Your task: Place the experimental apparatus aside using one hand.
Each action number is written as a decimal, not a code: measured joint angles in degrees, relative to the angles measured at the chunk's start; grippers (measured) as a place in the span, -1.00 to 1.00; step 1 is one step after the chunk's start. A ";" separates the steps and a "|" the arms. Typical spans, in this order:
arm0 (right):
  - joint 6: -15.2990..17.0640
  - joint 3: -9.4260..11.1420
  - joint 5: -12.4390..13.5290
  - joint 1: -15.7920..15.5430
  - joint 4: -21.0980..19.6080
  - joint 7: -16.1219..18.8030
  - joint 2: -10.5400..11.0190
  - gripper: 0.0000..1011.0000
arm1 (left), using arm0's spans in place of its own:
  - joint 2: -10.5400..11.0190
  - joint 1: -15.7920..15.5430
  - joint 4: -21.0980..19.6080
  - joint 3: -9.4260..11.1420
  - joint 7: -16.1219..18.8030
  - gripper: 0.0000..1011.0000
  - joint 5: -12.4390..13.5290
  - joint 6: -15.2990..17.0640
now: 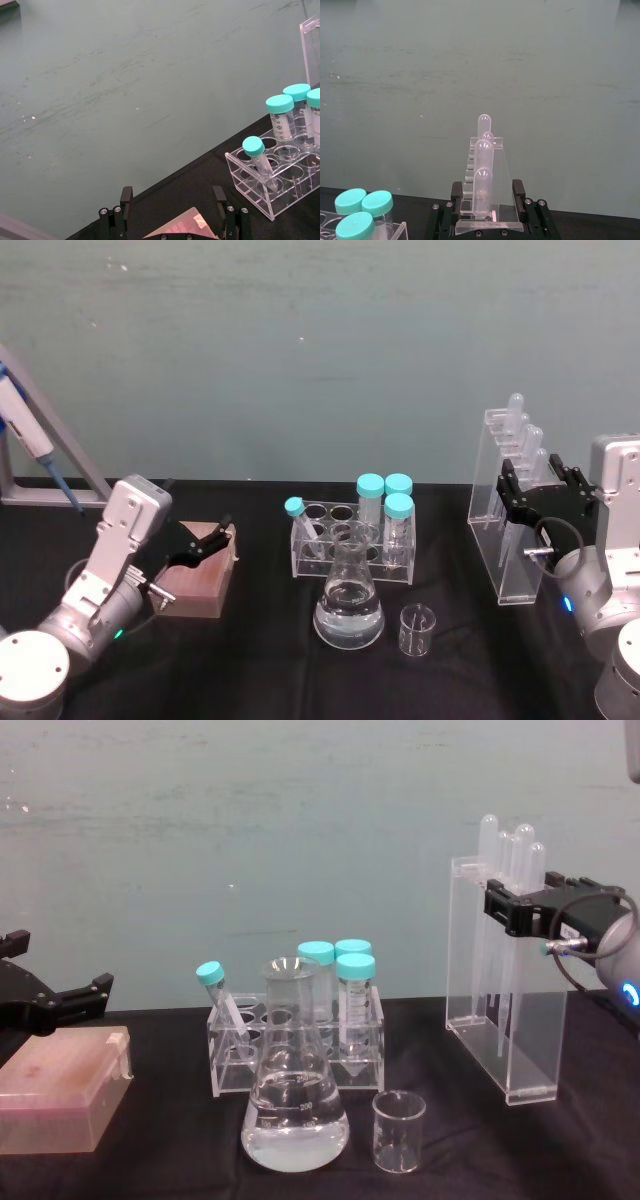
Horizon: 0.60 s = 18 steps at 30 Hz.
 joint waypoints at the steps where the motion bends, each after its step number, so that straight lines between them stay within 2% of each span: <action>1: -0.08 0.05 0.00 -0.02 0.02 -0.01 0.00 0.21 | 0.00 0.00 0.00 0.00 0.00 0.98 0.00 0.00; 18: -1.75 0.64 0.63 -0.26 -0.05 0.49 0.28 0.21 | 0.00 0.00 0.00 0.00 0.00 0.98 0.00 0.00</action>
